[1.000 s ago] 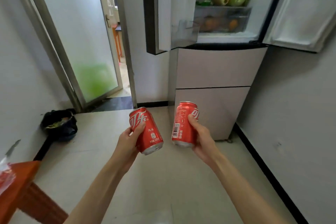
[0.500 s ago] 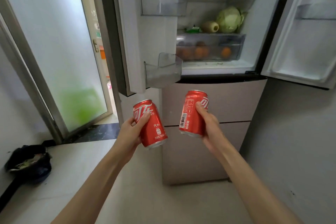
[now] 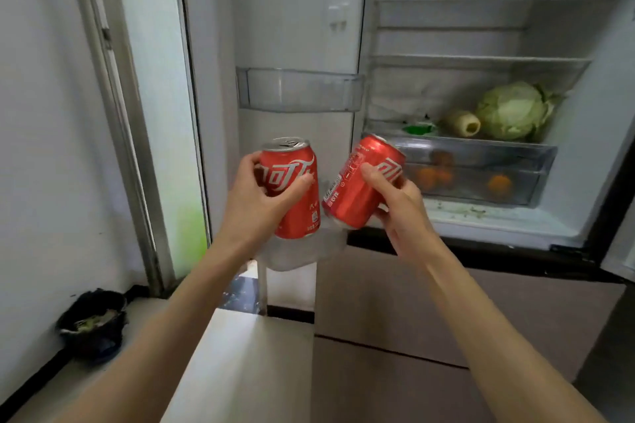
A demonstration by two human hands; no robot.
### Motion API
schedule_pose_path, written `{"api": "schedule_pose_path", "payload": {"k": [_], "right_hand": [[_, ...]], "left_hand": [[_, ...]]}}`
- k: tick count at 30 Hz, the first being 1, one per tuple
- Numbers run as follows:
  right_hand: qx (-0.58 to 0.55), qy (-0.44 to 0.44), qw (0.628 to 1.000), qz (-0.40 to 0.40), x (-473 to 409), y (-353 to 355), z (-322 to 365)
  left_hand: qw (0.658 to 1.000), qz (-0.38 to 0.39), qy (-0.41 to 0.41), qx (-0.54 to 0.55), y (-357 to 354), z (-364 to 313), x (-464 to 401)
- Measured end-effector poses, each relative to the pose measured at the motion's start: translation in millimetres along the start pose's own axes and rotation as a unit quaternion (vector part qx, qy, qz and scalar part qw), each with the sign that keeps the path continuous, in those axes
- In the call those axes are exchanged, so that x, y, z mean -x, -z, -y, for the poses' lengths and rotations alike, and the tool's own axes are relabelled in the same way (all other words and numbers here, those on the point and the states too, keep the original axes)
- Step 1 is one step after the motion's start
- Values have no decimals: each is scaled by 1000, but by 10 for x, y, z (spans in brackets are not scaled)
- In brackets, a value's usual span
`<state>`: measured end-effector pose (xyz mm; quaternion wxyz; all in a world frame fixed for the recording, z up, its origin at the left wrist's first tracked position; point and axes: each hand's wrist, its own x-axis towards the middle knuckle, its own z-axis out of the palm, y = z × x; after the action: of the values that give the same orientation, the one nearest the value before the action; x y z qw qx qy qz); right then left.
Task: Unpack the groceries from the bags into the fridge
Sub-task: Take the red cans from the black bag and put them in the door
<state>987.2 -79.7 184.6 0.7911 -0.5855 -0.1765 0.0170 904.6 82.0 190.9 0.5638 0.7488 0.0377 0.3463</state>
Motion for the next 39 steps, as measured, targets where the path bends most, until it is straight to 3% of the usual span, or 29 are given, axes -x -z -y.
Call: {"api": "schedule_pose_path", "payload": {"k": [6, 11, 23, 31, 39], "right_hand": [[35, 46, 997, 53, -677, 34, -20], [190, 67, 977, 69, -952, -60, -226], [382, 85, 894, 218, -1041, 19, -380], [446, 127, 864, 195, -1052, 13, -400], [443, 127, 865, 200, -987, 31, -458]], "left_hand": [[992, -65, -13, -108, -300, -8, -339], [974, -96, 37, -202, -371, 131, -463], [928, -13, 112, -354, -361, 419, -612], [914, 14, 120, -387, -362, 400, -645], [912, 31, 144, -382, -357, 398, -648]]}}
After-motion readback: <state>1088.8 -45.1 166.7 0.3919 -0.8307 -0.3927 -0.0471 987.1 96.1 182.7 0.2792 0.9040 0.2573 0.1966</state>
